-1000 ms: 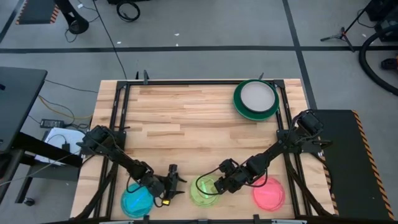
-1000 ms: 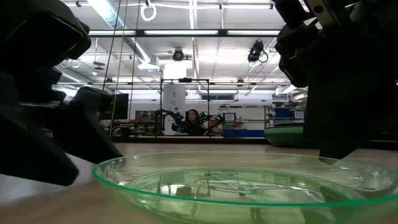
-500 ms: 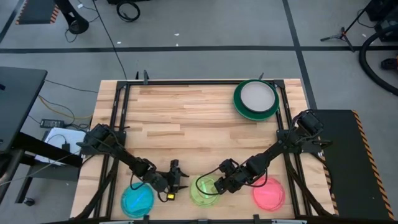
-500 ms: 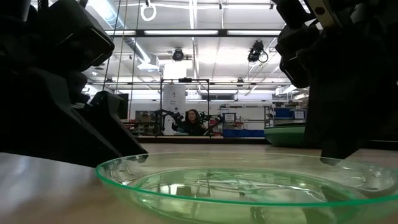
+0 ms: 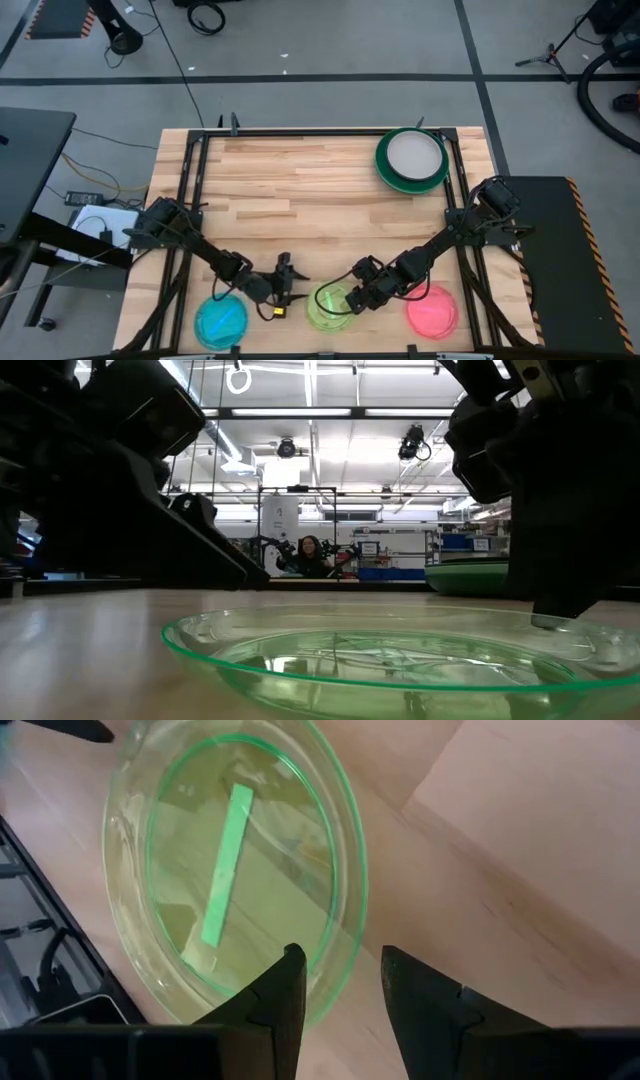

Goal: Stack plastic plates
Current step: Stack the light green plate on top of the pink plate

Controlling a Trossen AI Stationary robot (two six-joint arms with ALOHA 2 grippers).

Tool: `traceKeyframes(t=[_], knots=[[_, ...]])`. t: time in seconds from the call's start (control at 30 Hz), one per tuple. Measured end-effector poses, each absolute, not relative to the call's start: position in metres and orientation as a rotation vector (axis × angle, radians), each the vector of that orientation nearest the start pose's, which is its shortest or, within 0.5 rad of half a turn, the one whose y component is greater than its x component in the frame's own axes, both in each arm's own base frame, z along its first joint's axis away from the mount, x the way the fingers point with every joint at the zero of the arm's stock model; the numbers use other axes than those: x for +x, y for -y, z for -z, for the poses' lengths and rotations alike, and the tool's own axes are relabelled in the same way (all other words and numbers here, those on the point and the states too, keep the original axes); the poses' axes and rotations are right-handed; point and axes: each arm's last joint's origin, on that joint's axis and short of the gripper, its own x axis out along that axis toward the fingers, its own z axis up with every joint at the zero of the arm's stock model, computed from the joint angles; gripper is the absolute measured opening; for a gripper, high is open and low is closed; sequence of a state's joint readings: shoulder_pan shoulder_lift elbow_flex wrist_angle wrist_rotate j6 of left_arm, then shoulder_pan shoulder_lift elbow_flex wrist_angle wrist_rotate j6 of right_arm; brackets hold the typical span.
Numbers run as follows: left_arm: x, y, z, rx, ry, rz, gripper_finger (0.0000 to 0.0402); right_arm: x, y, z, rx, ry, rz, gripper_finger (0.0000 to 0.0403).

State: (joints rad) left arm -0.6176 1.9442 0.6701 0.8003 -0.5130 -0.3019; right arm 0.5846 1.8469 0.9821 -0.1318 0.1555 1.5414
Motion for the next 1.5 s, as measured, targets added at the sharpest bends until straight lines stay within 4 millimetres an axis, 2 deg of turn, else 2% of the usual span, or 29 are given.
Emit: traceKeyframes(t=[0.27, 0.37, 0.57, 0.7, 0.9, 1.17, 1.33, 1.5], knots=[[0.278, 0.175, -0.093, -0.024, -0.393, 0.027, 0.0222, 0.293, -0.189, -0.129, 1.049, -1.010, 0.379, 0.0141], [0.272, 0.179, -0.105, -0.008, -0.404, 0.044, 0.0222, 0.293, -0.190, -0.129, 1.070, -1.010, 0.377, 0.0138], [0.248, 0.184, -0.144, 0.070, -0.426, 0.008, 0.0222, 0.294, -0.190, -0.130, 1.099, -0.963, 0.406, 0.0130], [0.228, 0.187, -0.161, 0.121, -0.449, -0.009, 0.0222, 0.294, -0.191, -0.128, 1.120, -0.941, 0.432, 0.0129], [0.195, 0.199, -0.171, 0.152, -0.468, -0.016, 0.0222, 0.302, -0.206, -0.101, 1.199, -0.930, 0.410, 0.0128], [0.174, 0.215, -0.173, 0.143, -0.423, -0.003, 0.0222, 0.304, -0.208, -0.098, 1.190, -0.870, 0.401, 0.0126], [0.171, 0.217, -0.174, 0.139, -0.409, -0.015, 0.0222, 0.304, -0.206, -0.097, 1.181, -0.881, 0.418, 0.0098], [0.171, 0.216, -0.174, 0.143, -0.408, -0.020, 0.0222, 0.307, -0.207, -0.101, 1.115, -0.889, 0.454, 0.0030]])
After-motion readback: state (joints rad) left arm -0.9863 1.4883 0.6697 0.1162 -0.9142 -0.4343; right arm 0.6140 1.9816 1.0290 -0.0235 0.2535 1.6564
